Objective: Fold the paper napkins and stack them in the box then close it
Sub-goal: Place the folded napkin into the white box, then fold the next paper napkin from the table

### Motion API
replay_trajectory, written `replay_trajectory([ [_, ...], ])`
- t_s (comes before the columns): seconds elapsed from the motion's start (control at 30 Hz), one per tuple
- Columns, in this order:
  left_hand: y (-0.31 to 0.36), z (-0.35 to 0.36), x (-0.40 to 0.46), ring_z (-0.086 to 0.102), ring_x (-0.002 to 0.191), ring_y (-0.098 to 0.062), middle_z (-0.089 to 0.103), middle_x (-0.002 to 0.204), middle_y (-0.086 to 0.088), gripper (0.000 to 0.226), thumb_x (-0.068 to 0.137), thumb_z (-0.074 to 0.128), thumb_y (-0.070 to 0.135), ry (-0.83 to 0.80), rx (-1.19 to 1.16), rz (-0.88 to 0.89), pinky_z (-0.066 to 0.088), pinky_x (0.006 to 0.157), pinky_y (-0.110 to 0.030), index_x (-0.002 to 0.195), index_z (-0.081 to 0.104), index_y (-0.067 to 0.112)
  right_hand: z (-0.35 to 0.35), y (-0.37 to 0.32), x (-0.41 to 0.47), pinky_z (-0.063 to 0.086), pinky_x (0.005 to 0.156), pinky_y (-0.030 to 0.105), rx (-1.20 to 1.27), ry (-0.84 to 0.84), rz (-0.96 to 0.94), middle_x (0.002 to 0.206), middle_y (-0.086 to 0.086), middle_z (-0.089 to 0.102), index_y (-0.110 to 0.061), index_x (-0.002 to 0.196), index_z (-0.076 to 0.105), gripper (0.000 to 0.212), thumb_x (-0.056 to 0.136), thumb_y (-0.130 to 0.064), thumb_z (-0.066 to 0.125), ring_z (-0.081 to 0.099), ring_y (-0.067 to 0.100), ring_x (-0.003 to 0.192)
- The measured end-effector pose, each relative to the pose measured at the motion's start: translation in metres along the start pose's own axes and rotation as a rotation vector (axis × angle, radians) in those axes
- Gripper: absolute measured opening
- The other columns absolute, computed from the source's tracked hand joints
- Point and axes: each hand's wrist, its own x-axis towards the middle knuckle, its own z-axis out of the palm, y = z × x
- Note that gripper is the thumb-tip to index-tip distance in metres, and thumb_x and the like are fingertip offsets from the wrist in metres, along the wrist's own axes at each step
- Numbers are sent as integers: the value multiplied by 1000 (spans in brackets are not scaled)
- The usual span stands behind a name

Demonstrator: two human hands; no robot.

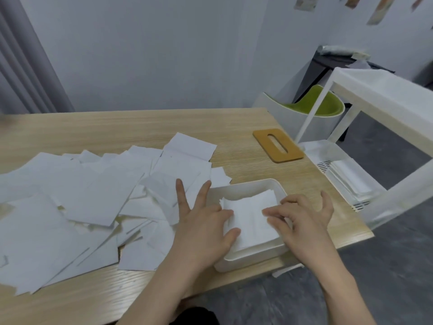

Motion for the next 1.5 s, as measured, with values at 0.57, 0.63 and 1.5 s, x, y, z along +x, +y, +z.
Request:
replay_trajectory([
  [0.57,1,9,8,-7,151,-18,58,123,16,48,97,31,57,-1,48,11,-49,86,-51,119,68,36,-2,-2,-1,-8,111,38,-58,-59,17,80,-11,50,-33,74,73,7,77,-29,77,54,11,94],
  [0.63,-1,10,9,-8,151,-16,56,127,17,47,97,32,57,13,9,12,-49,87,-50,122,65,37,1,-2,-1,0,111,37,22,-39,35,82,-11,51,-33,77,73,6,80,-29,74,49,9,97],
  [1.5,-77,-16,-2,24,141,4,55,129,18,24,97,55,39,336,-571,-15,-33,110,-36,118,66,37,6,-78,26,23,89,29,264,146,10,88,-14,57,-34,89,70,16,77,-26,75,47,12,95],
])
